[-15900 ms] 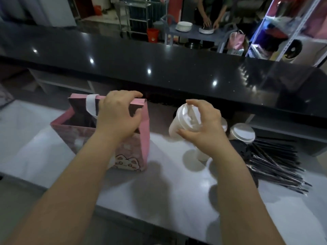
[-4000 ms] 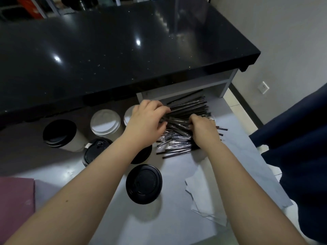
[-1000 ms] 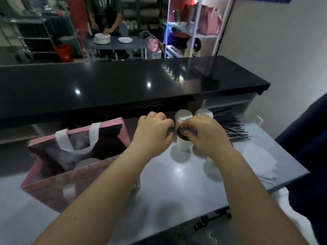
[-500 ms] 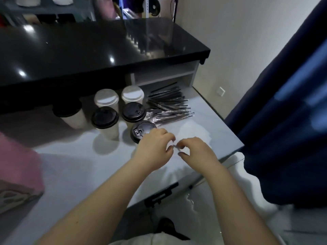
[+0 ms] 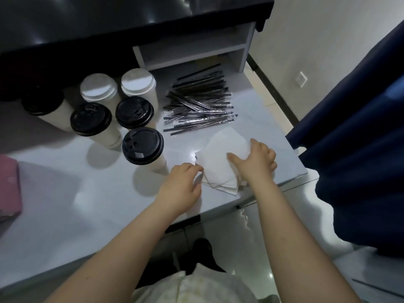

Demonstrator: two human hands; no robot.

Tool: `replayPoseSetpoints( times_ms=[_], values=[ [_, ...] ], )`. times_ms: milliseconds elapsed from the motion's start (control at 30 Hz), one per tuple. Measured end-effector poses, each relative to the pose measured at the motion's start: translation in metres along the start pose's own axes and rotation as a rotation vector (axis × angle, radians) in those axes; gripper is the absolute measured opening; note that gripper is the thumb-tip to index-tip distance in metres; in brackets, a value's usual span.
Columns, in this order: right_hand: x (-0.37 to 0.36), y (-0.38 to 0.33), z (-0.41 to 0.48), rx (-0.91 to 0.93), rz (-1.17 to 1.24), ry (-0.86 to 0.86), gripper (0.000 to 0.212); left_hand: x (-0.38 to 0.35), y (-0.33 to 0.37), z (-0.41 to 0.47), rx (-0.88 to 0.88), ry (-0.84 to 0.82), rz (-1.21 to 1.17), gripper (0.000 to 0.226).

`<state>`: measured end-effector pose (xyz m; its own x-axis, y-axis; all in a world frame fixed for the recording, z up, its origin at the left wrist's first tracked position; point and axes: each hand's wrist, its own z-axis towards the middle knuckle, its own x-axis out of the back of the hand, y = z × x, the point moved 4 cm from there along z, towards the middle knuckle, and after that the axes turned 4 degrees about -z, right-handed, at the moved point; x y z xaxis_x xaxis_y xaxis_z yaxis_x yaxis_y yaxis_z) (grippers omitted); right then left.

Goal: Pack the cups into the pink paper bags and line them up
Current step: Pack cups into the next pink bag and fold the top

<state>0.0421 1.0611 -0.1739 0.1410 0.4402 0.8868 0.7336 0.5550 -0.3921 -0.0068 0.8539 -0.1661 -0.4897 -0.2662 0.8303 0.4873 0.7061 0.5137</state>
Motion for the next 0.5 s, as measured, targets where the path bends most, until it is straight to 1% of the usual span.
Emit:
replayPoseSetpoints(
  times_ms=[33,133,233,300,367,433,500],
  values=[
    [-0.003,-0.001,0.003,-0.006,-0.001,-0.017,0.079,0.001,-0.001,0.002,0.006,0.006,0.005,0.041],
    [-0.008,-0.004,0.004,0.045,0.042,0.035,0.072,0.003,0.002,0.007,0.012,0.034,0.003,0.043],
    [-0.012,-0.005,-0.003,0.181,0.078,0.129,0.067,0.005,0.01,0.013,0.019,0.049,-0.005,0.046],
    [-0.016,-0.005,-0.009,0.282,0.051,0.179,0.061,0.006,0.015,0.015,0.017,0.05,-0.005,0.046],
    [-0.019,-0.006,-0.014,0.343,0.041,0.216,0.054,0.008,0.018,0.016,0.014,0.054,-0.008,0.046],
    [-0.021,-0.008,-0.017,0.373,0.042,0.251,0.048,0.01,0.019,0.016,0.015,0.064,-0.013,0.046],
    [-0.021,-0.011,-0.019,0.366,0.068,0.262,0.045,0.011,0.019,0.015,0.017,0.073,-0.017,0.045]
  ],
)
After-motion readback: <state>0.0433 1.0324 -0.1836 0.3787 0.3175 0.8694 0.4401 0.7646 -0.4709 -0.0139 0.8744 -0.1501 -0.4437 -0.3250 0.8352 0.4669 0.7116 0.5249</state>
